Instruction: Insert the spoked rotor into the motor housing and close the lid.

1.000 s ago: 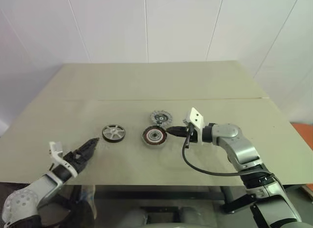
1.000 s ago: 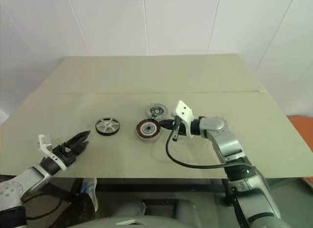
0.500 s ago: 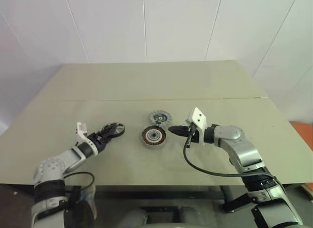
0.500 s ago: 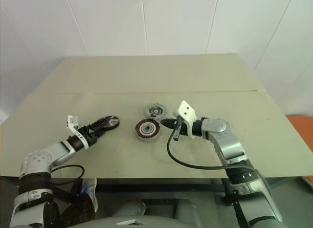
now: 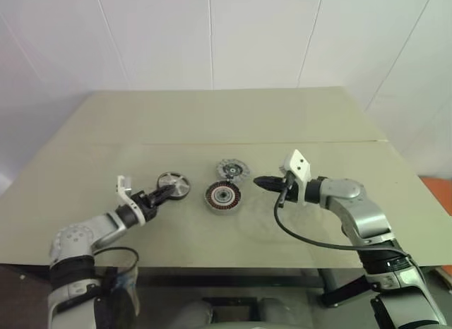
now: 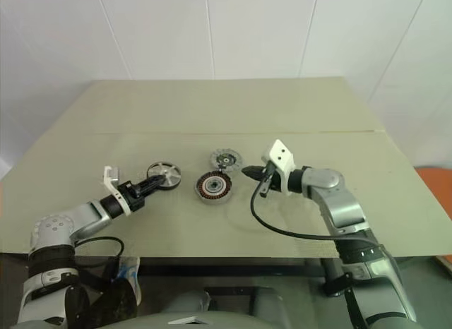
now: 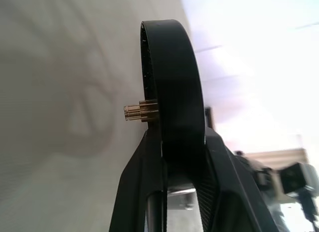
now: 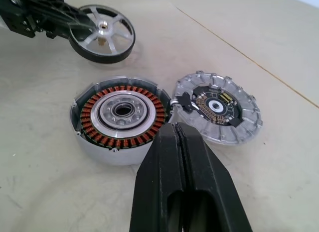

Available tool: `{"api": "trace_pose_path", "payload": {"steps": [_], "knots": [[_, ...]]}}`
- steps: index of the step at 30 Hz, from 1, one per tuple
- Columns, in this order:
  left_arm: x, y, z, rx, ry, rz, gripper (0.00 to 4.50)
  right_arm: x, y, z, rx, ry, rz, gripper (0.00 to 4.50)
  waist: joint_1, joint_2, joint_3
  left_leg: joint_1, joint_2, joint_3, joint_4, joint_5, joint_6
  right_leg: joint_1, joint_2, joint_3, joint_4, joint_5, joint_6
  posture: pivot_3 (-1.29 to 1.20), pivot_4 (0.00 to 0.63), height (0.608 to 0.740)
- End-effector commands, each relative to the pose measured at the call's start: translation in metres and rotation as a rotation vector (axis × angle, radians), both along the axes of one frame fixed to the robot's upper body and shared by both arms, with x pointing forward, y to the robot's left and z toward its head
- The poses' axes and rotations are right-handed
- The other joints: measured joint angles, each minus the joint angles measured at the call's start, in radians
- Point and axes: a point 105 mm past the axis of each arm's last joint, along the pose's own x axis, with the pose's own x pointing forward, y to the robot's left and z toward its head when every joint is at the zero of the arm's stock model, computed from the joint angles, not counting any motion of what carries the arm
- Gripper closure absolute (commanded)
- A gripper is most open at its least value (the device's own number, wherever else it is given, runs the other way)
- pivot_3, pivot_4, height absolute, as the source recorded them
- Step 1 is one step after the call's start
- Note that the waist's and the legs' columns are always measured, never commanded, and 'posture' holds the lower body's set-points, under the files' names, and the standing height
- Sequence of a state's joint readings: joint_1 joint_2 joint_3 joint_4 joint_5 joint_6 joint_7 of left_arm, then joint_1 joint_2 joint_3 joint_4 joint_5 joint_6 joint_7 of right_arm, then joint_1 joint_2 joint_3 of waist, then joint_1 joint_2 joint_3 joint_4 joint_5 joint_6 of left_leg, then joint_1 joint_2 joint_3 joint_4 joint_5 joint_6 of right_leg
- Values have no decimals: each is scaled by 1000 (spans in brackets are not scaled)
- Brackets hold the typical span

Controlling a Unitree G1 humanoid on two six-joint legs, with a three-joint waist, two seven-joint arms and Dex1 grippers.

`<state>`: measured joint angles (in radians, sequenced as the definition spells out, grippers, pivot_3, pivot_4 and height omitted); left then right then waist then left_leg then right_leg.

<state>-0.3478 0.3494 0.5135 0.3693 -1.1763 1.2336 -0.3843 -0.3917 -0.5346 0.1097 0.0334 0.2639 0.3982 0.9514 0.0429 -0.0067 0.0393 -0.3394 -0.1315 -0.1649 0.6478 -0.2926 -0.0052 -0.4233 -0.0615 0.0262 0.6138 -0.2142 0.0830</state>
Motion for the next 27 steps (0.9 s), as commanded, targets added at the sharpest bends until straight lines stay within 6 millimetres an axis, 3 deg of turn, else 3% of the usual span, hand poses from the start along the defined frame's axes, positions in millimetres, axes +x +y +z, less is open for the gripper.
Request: {"api": "trace_pose_path", "payload": {"steps": [1, 6, 12, 27], "knots": [[8, -13, 36, -80, -120, -65, 4059, 1, -8, 19, 22, -52, -15, 4500, -3, 0, 0, 0, 0, 0, 0, 0, 0, 0, 0, 0, 0, 0, 0, 0, 0, 740], [25, -52, 40, -175, -77, -196, 4059, -1, -14, 16, 22, -48, -44, 4500, -2, -1, 0, 0, 0, 0, 0, 0, 0, 0, 0, 0, 0, 0, 1, 0, 0, 740], [33, -79, 20, -174, 36, -278, 4059, -2, -10, 15, 41, -51, -61, 4500, -8, -1, 0, 0, 0, 1, -1, 0, 1, -1, 0, 0, 0, -1, 3, 0, 0, 740], [25, -90, 23, -158, 84, -446, 4059, -5, -13, 4, 50, -41, -111, 4500, -5, -2, 1, 0, 0, 0, -1, 0, 1, -2, 0, 0, 0, 1, 1, 0, 0, 740]]}}
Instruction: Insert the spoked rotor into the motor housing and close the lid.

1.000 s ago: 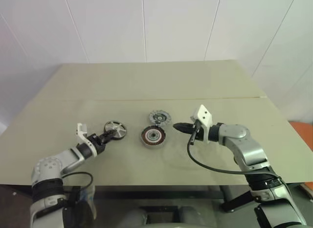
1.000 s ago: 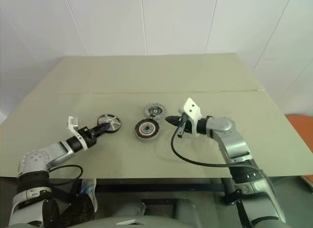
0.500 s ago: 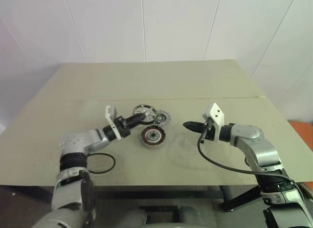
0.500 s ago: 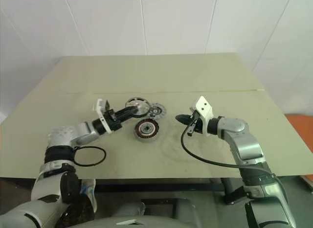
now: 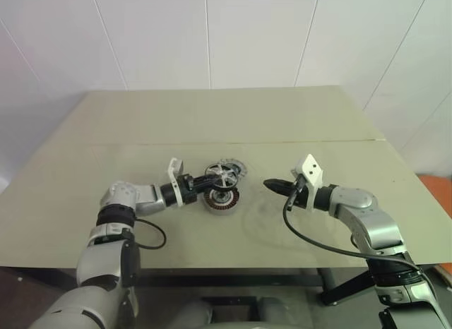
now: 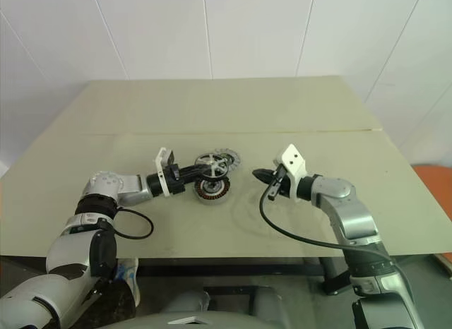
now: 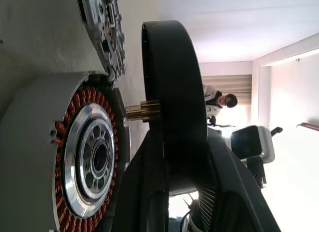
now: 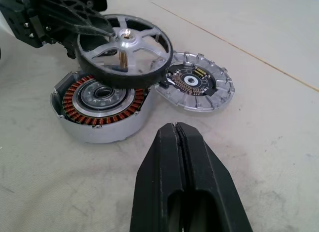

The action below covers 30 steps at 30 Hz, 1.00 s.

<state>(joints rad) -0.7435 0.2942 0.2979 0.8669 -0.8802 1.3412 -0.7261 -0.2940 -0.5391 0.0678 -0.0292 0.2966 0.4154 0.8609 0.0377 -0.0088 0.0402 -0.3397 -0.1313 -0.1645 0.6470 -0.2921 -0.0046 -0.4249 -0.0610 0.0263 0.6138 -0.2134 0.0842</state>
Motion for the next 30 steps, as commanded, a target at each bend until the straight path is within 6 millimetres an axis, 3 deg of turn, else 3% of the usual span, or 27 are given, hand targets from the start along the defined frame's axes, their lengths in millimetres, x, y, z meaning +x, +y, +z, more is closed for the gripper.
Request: {"api": "trace_pose_path", "payload": {"steps": [1, 30], "knots": [[-1, -1, 16, -29, -42, -51, 4059, 2, 1, 12, 15, -56, -3, 4500, 0, 0, 0, 0, 0, 0, 0, 0, 0, 0, 0, 0, 0, 0, 0, 0, 0, 740], [-20, 4, -8, 17, 33, -110, 4059, 4, -1, 7, -8, -59, -14, 4500, -1, 0, 0, 0, 0, 0, 0, 0, 0, 0, 0, 0, 0, 0, 0, 0, 0, 740]]}}
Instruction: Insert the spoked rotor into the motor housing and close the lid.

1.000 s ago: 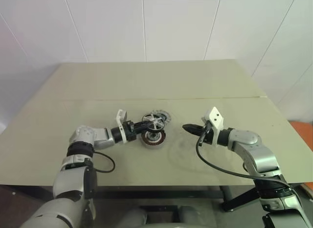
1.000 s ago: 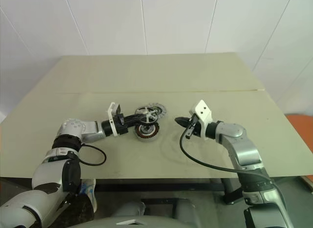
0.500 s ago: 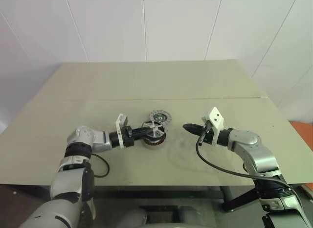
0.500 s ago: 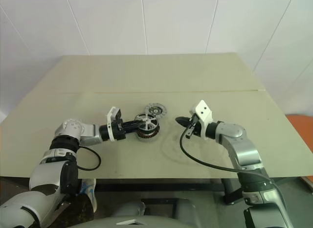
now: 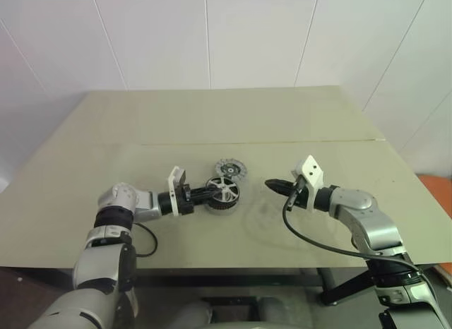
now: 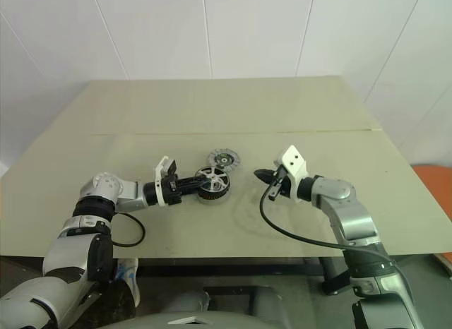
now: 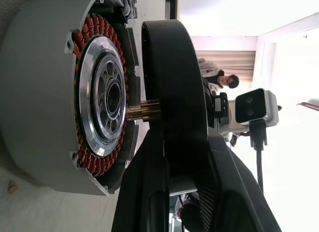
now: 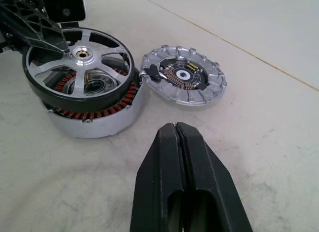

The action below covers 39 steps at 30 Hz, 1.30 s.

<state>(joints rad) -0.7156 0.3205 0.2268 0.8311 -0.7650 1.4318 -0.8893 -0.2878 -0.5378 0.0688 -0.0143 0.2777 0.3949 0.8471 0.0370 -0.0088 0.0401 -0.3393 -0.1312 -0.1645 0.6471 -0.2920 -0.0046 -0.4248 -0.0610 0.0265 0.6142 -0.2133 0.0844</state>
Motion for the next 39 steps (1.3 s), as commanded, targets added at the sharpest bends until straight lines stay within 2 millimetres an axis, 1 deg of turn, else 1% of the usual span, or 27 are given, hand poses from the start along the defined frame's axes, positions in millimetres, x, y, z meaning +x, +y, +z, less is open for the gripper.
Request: {"api": "trace_pose_path", "payload": {"steps": [1, 8, 13, 15, 17, 18, 21, 24, 26, 29, 33, 34, 37, 39], "knots": [[0, 1, 0, 7, -7, -1, 4059, 3, 2, 11, 9, -52, 7, 4500, 0, 0, 0, 0, 0, 0, 0, 0, 0, 0, 0, 0, 0, 0, 0, 0, 0, 740], [6, 3, -5, 38, -26, 36, 4059, 3, 3, 14, 13, -60, 9, 4500, 0, 0, 0, 0, 0, 0, 0, 0, 0, 0, 0, 0, 0, 0, 0, 0, 0, 740], [6, 2, -7, 61, -41, 31, 4059, 4, 3, 15, 14, -64, 6, 4500, 0, 0, 0, 1, 0, 0, 0, 0, 0, 0, 0, 0, 0, 0, 0, 0, 0, 740], [6, 3, -8, 73, -43, 31, 3323, 4, 3, 15, 14, -64, 5, 4500, 0, 0, 0, 1, 0, 0, 0, 0, 0, 0, 0, 0, 1, 0, 0, 0, 0, 740], [6, 3, -9, 75, -43, 30, 2793, 4, 3, 15, 13, -65, 4, 4500, 1, 0, -1, 1, 0, 0, 0, 0, 0, 1, 0, 0, 1, 0, 0, 0, 0, 740], [6, 3, -9, 75, -43, 29, 2419, 5, 2, 15, 13, -65, 3, 4500, 1, 0, -1, 1, 0, 0, 1, 0, 0, 1, 0, 0, 1, 0, 0, 0, 0, 740], [6, 3, -7, 73, -44, 19, 1498, 6, 1, 14, 12, -65, -4, 4500, 3, 1, -2, 2, 0, 0, 1, 0, 0, 3, 0, 0, 1, 0, 0, 0, 0, 740], [1, 2, -3, 98, -50, -33, 555, 6, 1, 14, 11, -64, -5, 4500, 3, 1, -2, 3, 0, 0, 3, 0, -1, 6, 0, 0, 1, -2, 3, 0, 0, 740], [-1, 3, -2, 137, -62, -70, 22, 6, 1, 14, 10, -64, -4, 4500, 2, 1, -2, 4, 0, 0, 3, 0, -1, 7, 0, 0, 1, -2, 3, 0, 0, 740], [1, 8, 18, 182, -154, -127, 22, 8, 1, 13, 6, -62, -5, 4500, -1, 1, -2, 5, 0, 0, 3, 0, -1, 7, 0, 0, 0, -2, 3, 0, 0, 740], [16, 18, 56, 213, -287, -136, 22, 10, 2, 11, 4, -61, -6, 4500, -3, 0, -1, 1, 1, 0, 1, 1, -1, 1, 0, 0, 1, -1, 3, 0, 0, 740], [18, 20, 64, 219, -322, -146, 22, 11, 2, 11, 3, -61, -6, 4500, -3, 0, 0, 0, 1, 0, 1, 1, -1, 0, 0, 0, 1, 0, 1, 0, 0, 740], [22, 23, 80, 231, -378, -161, 22, 11, 3, 10, 2, -61, -4, 4500, -2, 0, 0, -1, 1, 0, 0, 1, -1, -1, 0, 0, 1, 1, 0, 0, 0, 740], [23, 25, 82, 298, -440, -195, 22, 11, 4, 9, 2, -60, -4, 4500, -2, 0, 0, -1, 0, 0, 0, 1, -1, -1, 0, 0, 0, 1, 0, 0, 0, 740]]}}
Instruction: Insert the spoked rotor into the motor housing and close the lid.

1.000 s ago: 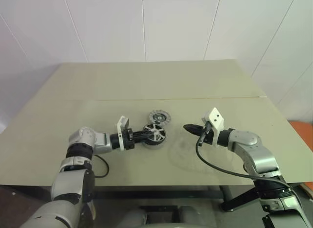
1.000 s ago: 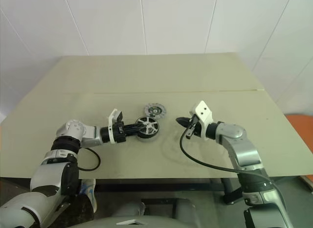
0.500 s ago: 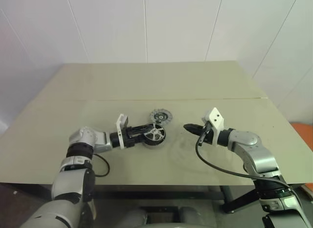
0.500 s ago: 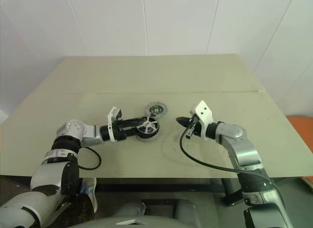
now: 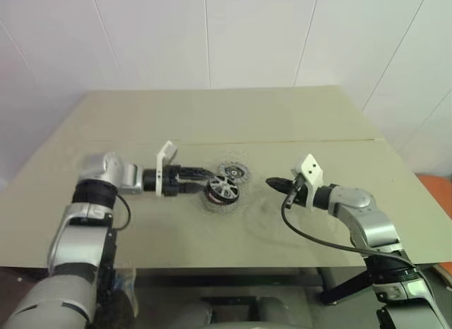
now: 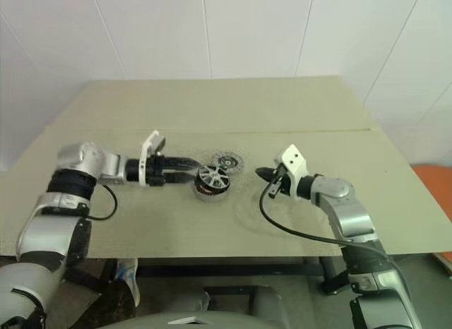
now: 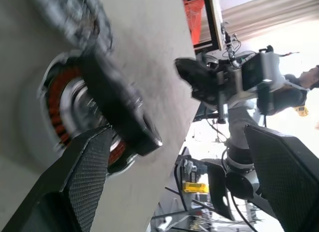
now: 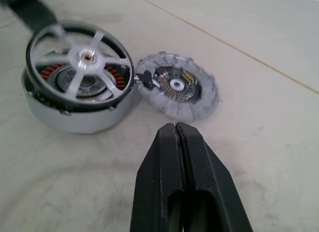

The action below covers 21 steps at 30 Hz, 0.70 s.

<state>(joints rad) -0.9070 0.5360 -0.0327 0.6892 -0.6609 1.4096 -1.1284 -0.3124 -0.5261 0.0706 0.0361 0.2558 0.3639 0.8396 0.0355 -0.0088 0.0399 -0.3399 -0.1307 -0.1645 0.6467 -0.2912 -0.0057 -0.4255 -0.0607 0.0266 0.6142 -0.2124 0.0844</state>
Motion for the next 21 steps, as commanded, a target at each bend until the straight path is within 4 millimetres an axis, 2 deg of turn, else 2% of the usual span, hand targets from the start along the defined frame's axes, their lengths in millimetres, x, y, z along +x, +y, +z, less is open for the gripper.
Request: {"api": "trace_pose_path", "payload": {"steps": [1, 3, 7, 8, 9, 11, 12, 17, 21], "knots": [[3, 4, 9, 157, -204, -96, 22, 4, 5, 10, 12, -45, 12, 4500, -1, 0, 0, 0, 0, 0, 0, 0, 0, 0, 0, 0, 0, 0, 0, 0, 0, 740], [3, 8, 4, 266, -326, -165, 22, 5, 5, 10, 16, -42, 8, 4500, -2, 0, 0, 0, 0, 0, 0, 0, 0, 0, 0, 1, 0, 0, 0, 0, 0, 740], [7, 0, 4, 293, -502, -219, 22, 5, 5, 10, 22, -39, 3, 4500, 2, 1, 1, 0, 0, 0, 0, 0, 0, 0, 0, 1, 0, 0, 0, 0, 0, 740], [12, -7, 6, 266, -597, -203, 22, 4, 4, 11, 24, -38, 1, 4500, 3, 0, 1, 0, 0, 0, 0, 0, 0, 0, 0, 1, 0, 0, 0, 0, 0, 740], [15, -15, 4, 259, -730, -185, 203, 4, 4, 11, 28, -36, -2, 4500, 3, 0, 1, 0, 0, 0, 0, 0, 0, 1, 0, 1, 0, 0, 0, 0, 0, 740], [14, -35, 4, 187, -927, -140, 603, 3, 3, 11, 34, -32, -4, 4500, 5, 1, 1, 0, 0, 0, 0, 0, 0, 1, 0, 1, -1, 0, 0, 0, 0, 740], [10, -42, 5, 137, -962, -124, 928, 3, 3, 12, 37, -28, -4, 4500, 6, 0, 1, 0, 0, 1, 0, 0, 0, 1, -1, 1, -1, 0, 0, 0, 0, 740], [-18, -68, -13, 5, -1037, -182, 2630, -4, 5, 15, 91, 1, 20, 4500, 2, -1, 1, -1, 1, 1, 0, 0, 1, 0, 0, 1, -1, 0, 0, 0, 0, 740], [-23, -76, -27, 26, -1086, -186, 3996, -18, 9, 22, 156, 27, 84, 4500, 5, -1, 1, 0, 1, 2, 2, 0, 1, 2, 0, 1, -1, 0, 0, 0, 0, 740]]}}
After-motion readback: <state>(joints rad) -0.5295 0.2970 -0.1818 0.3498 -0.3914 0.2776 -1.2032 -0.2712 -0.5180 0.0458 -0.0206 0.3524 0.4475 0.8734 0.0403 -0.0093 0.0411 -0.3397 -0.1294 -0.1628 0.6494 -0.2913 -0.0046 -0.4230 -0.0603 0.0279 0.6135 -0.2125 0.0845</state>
